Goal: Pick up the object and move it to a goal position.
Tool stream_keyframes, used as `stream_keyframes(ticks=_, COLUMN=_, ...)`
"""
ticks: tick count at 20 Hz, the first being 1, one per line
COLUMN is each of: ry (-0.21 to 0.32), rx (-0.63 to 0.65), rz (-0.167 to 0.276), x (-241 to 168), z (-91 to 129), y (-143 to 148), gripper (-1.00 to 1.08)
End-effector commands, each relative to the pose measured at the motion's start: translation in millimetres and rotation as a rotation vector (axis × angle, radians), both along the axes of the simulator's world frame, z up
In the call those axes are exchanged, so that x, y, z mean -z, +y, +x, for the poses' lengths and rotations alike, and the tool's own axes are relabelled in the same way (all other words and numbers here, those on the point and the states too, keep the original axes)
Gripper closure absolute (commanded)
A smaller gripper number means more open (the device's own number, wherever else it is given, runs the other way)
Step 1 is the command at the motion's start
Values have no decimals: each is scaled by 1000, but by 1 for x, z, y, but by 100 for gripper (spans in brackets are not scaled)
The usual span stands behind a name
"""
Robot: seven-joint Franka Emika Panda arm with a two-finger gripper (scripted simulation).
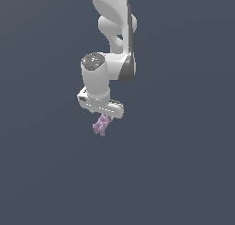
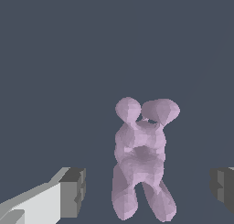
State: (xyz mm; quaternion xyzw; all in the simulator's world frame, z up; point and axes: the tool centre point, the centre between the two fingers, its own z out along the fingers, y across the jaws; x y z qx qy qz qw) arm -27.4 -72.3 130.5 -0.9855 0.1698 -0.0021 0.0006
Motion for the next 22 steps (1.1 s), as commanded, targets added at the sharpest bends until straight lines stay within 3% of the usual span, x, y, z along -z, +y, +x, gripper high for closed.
stream_keyframes(ticks=1, ry=3, rx=30, rz=0, x=5, z=-4, y=-5, gripper=-92)
stream_keyframes(ticks=9, ry=4, rx=34, rz=0, x=11, z=-5, y=-6, gripper=-92)
stream_keyframes(ticks=22, ry=4, rx=40, rz=-1, x=57, z=-6, y=-6, gripper=-92)
